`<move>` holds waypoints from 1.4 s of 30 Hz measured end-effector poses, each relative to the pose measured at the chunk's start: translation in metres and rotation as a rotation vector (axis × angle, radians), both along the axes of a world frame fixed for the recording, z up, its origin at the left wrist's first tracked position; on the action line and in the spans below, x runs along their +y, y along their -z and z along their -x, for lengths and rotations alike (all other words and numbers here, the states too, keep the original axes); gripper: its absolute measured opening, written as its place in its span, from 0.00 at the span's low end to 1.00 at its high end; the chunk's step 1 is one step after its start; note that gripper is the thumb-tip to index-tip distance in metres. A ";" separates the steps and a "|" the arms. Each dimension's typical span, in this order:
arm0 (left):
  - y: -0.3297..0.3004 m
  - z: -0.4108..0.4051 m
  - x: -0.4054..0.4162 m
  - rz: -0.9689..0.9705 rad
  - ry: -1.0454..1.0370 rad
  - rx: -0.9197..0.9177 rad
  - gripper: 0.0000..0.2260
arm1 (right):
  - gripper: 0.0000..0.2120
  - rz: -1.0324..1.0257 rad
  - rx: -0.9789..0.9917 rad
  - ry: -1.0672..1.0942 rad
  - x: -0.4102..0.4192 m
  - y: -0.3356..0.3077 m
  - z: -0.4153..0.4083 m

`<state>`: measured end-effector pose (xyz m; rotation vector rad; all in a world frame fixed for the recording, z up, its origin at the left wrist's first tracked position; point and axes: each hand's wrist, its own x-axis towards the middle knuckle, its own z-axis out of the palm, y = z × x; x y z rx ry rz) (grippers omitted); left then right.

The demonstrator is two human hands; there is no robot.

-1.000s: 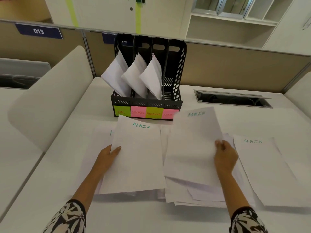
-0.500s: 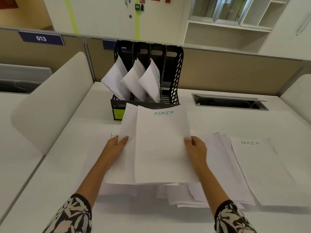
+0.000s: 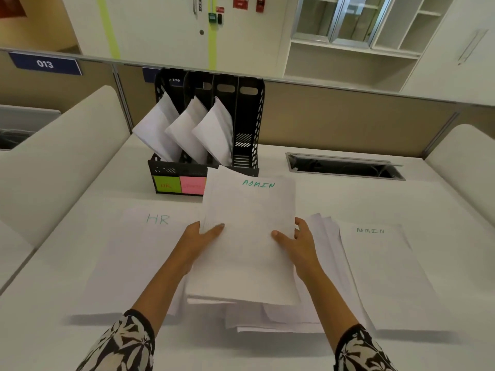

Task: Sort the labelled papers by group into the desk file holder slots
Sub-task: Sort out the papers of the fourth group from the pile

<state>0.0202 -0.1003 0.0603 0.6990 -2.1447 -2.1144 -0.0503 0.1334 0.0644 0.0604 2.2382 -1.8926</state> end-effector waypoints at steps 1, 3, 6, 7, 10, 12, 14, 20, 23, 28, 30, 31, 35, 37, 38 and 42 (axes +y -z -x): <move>0.004 0.005 0.014 -0.011 0.017 0.007 0.14 | 0.29 -0.018 -0.002 0.002 0.015 0.000 0.005; 0.009 0.010 0.028 -0.011 0.037 0.006 0.13 | 0.28 -0.032 -0.001 -0.001 0.032 0.001 0.010; 0.018 0.019 0.059 -0.002 0.060 -0.003 0.14 | 0.20 -0.079 0.018 0.048 0.070 0.002 0.017; 0.021 0.021 0.070 -0.001 0.064 -0.013 0.13 | 0.18 -0.106 0.028 0.075 0.086 0.003 0.021; 0.029 0.029 0.101 -0.038 0.089 -0.047 0.10 | 0.17 -0.252 0.034 0.174 0.138 0.009 0.035; 0.035 0.036 0.124 -0.047 0.096 -0.056 0.09 | 0.17 -0.375 0.030 0.231 0.181 0.017 0.046; 0.039 0.038 0.130 0.005 0.077 -0.065 0.10 | 0.20 -0.549 0.006 0.262 0.209 0.025 0.054; 0.057 0.041 0.153 0.259 -0.033 -0.084 0.14 | 0.39 -0.967 -0.250 0.304 0.288 0.034 0.068; 0.062 0.040 0.153 0.284 -0.021 -0.085 0.12 | 0.40 -0.915 -0.258 0.319 0.306 0.041 0.075; 0.068 0.037 0.154 0.318 -0.014 -0.072 0.14 | 0.13 -0.746 -0.033 0.301 0.320 0.049 0.079; 0.069 0.036 0.154 0.323 -0.020 -0.067 0.13 | 0.14 -0.709 0.086 0.379 0.323 0.043 0.081; 0.069 0.036 0.154 0.325 -0.020 -0.064 0.13 | 0.13 -0.704 0.147 0.436 0.325 0.038 0.083; 0.069 0.036 0.154 0.341 -0.011 -0.052 0.14 | 0.14 -0.650 0.328 0.619 0.327 0.004 0.101; 0.068 0.036 0.155 0.339 -0.006 -0.056 0.14 | 0.13 -0.593 0.365 0.586 0.320 -0.009 0.109; 0.067 0.036 0.155 0.332 -0.003 -0.055 0.14 | 0.13 -0.563 0.367 0.537 0.312 -0.013 0.111; 0.065 0.034 0.153 0.281 0.019 -0.044 0.15 | 0.12 -0.533 0.353 0.249 0.247 -0.007 0.096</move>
